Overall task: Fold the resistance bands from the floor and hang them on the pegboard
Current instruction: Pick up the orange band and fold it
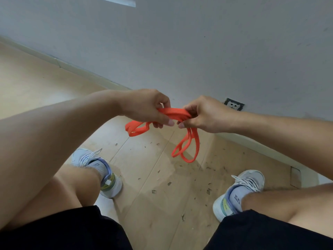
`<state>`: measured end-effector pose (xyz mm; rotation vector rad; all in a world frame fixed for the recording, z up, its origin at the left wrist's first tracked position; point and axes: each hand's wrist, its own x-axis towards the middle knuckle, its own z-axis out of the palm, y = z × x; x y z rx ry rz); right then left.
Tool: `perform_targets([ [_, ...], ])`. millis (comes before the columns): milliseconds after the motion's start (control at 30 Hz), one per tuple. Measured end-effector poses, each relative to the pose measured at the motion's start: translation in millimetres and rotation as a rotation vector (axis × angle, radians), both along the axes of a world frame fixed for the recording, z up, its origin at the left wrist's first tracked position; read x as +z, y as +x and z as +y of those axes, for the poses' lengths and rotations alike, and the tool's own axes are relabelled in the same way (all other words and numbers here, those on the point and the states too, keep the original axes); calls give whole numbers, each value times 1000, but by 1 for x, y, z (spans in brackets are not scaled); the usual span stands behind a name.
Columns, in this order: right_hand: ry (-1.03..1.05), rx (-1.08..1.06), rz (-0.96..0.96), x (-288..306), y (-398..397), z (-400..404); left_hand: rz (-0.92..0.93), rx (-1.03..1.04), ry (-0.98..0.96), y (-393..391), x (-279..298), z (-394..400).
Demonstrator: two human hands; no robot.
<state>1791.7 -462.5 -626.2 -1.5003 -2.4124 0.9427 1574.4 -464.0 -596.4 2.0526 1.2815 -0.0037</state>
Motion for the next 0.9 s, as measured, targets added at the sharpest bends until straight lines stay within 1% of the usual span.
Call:
perform_targets([
  [67,36,44,-29,3,-5,-4,40,-21,74,5,-6,0],
  [167,47,42,-10,5,-10,-7,-14,23,118,11,-7,1],
  [233,25,3,28,5,-9,-6,-50,31,113,12,-3,2],
  [367,-23,-8,22,4,-5,-5,-104,57,55,8,3,0],
  [433,-48,-12,30,4,-4,-5,-53,55,46,6,5,-1],
  [533,-27,14,13,5,-4,-6,43,30,16,4,5,-2],
  [633,9,29,21,2,-6,-6,65,-4,-72,2,6,-5],
  [700,50,16,31,2,-6,-4,29,7,-122,0,6,-5],
  [767,71,9,25,1,-6,-2,-23,31,-128,-2,6,-4],
  [900,8,-8,75,-1,-5,-2,-207,106,-226,-2,5,-3],
])
